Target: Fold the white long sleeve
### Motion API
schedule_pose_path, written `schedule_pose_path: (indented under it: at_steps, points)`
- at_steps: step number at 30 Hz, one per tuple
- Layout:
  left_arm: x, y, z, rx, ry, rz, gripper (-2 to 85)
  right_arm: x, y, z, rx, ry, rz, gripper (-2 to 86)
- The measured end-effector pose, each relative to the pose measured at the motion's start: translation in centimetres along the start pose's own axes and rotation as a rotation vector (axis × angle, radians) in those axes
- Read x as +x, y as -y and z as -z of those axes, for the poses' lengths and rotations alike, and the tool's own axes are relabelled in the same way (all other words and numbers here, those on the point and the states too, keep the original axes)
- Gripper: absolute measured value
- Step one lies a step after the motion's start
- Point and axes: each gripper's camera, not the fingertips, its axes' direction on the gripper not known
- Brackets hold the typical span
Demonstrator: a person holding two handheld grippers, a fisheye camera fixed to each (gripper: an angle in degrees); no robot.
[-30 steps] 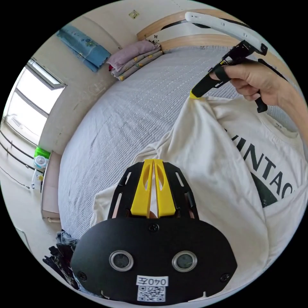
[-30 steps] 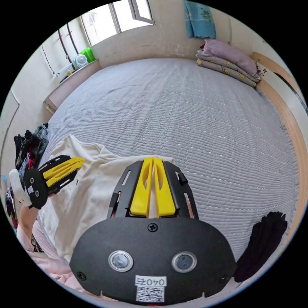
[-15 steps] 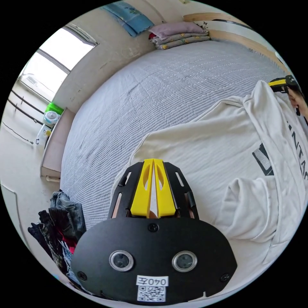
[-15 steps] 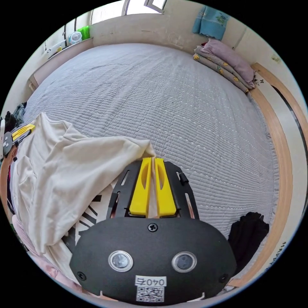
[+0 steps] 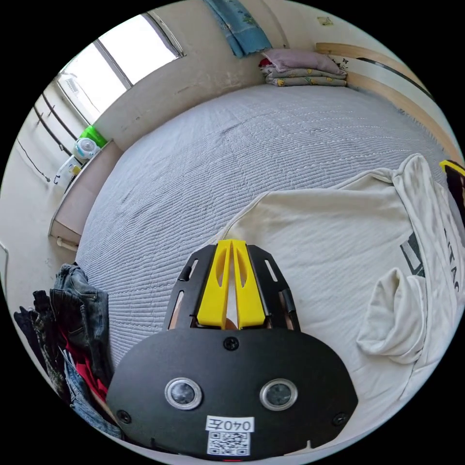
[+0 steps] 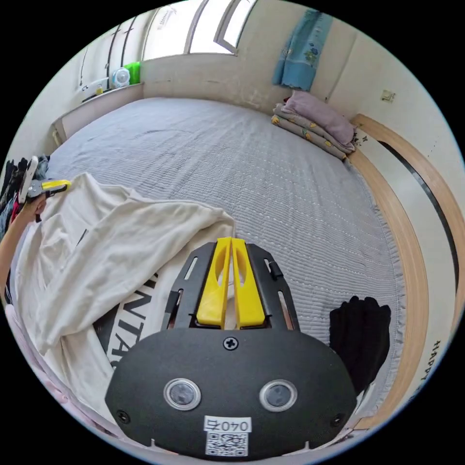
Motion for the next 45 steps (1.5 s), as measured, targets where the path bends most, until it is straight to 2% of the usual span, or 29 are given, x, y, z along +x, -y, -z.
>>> schedule_pose_path:
  at_steps: [3,5,6,7,8,10,12,16,19,20,22,23,25,27,29,31,32,34,36,40,45]
  points:
    - [-0.6,-0.8,-1.0,0.004,0.008,0.040,-0.9,-2.3,-2.5,-1.1,-0.033,-0.083,0.023,-0.8]
    - [-0.8,-0.8,-1.5,-0.032,0.025,0.039,-0.9,-0.6,-2.4,-4.3,-0.163,-0.121,-0.034,-0.9]
    - [-0.9,-0.8,-1.4,-0.056,0.074,0.047,-0.9,0.1,-2.4,-4.9,-0.194,-0.170,-0.065,-0.9]
    - [-1.0,-1.0,-1.1,-0.050,0.109,0.050,-0.9,1.3,-2.7,-5.1,-0.202,-0.314,-0.131,-1.0]
    - [-1.0,-1.7,0.0,-0.005,0.149,0.030,-0.9,1.6,-3.1,-3.8,-0.167,-0.365,-0.158,-1.0]
    - [-0.8,-3.7,2.3,0.056,0.121,-0.030,-0.9,0.1,-4.3,-0.7,-0.086,-0.230,-0.091,-1.0]
    - [-0.1,-8.3,5.7,0.111,0.030,-0.100,-0.9,-2.9,-6.2,1.7,-0.084,-0.095,0.024,-1.0]
    - [1.0,-16.3,8.2,0.059,-0.131,-0.149,-0.9,-7.8,-12.8,3.8,-0.127,0.127,0.109,-1.0]
    - [1.4,-21.4,7.3,-0.036,-0.167,-0.158,-0.9,-8.0,-16.4,1.2,-0.254,0.131,0.075,-1.0]
    - [1.3,-22.7,5.8,-0.096,-0.113,-0.157,-0.9,-7.3,-17.2,1.2,-0.209,0.163,0.049,-1.0]
    - [0.2,-24.3,5.5,-0.032,-0.128,-0.131,-0.9,-6.6,-17.1,2.3,-0.241,0.127,-0.070,-1.0]
    - [-0.7,-24.5,5.8,-0.071,-0.110,-0.055,-0.9,-7.9,-17.2,5.0,-0.144,0.080,-0.033,-1.0]
    - [-1.4,-25.8,7.9,-0.011,-0.120,-0.021,-0.9,-11.4,-17.6,9.0,-0.039,0.054,0.072,-1.0]
    - [-1.2,-28.5,10.2,0.051,-0.238,-0.036,-0.9,-15.9,-18.4,11.7,0.040,0.126,0.199,-1.0]
    - [-0.2,-30.4,9.8,0.013,-0.267,-0.087,-0.9,-22.3,-19.5,13.1,0.102,0.246,0.347,-0.9]
    - [0.7,-32.1,6.8,-0.158,-0.179,-0.138,-0.9,-27.3,-20.0,13.0,0.091,0.305,0.473,-0.8]
    - [0.2,-33.0,7.1,-0.072,-0.196,-0.123,-0.9,-30.3,-20.4,12.9,0.098,0.303,0.533,-0.7]
    - [-1.2,-33.0,7.4,-0.119,-0.211,-0.089,-0.9,-34.4,-20.8,12.9,0.111,0.298,0.619,-0.2]
    - [-3.7,-33.3,9.4,-0.009,-0.154,-0.058,-0.9,-38.1,-21.0,13.3,0.140,0.299,0.684,1.3]
    - [-7.7,-33.0,9.7,0.016,-0.140,-0.010,-0.9,-45.9,-21.1,13.4,0.195,0.244,0.775,9.8]
    - [-11.1,-33.4,7.6,0.009,-0.153,0.034,-0.9,-51.8,-20.7,11.6,0.214,0.226,0.819,10.7]
